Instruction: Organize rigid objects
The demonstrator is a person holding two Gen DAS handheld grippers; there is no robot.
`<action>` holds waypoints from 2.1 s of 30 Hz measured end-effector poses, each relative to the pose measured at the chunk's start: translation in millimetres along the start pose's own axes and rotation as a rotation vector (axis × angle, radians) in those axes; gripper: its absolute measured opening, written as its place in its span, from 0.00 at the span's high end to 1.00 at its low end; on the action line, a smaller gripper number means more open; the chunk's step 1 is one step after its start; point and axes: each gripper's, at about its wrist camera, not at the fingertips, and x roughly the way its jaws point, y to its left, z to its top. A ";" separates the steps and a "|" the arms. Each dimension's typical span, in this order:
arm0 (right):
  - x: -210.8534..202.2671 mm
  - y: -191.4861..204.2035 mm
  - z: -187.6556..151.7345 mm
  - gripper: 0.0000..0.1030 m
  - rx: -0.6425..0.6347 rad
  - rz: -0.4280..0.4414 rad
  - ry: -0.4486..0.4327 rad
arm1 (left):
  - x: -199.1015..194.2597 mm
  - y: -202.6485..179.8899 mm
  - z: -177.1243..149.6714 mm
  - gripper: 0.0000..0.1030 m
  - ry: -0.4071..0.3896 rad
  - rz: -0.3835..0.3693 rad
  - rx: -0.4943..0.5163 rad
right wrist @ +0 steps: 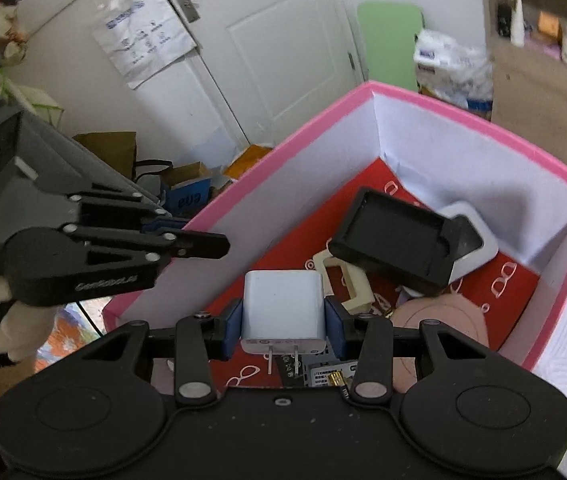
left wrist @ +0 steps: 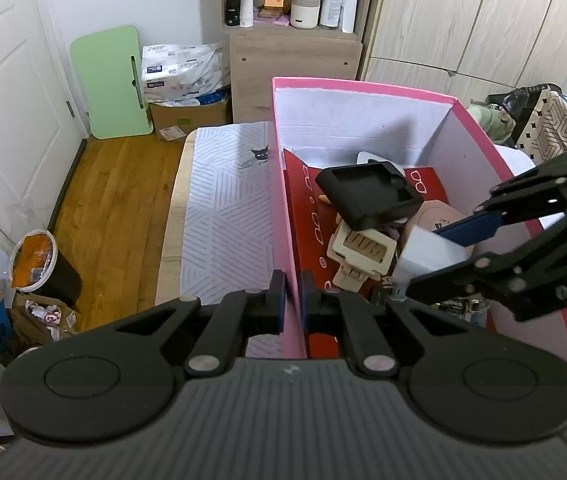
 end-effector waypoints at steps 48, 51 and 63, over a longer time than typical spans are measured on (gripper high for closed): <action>-107.3 37.9 -68.1 0.41 0.101 -0.186 -0.441 | -84.5 -61.1 -31.3 0.36 -0.243 0.235 0.084; -111.0 44.4 -71.0 0.41 0.096 -0.225 -0.467 | -95.8 -71.9 -37.2 0.33 -0.264 0.210 0.098; -140.9 60.8 -114.3 0.34 0.138 -0.312 -0.482 | -113.5 -84.7 -63.8 0.00 -0.221 0.138 -0.037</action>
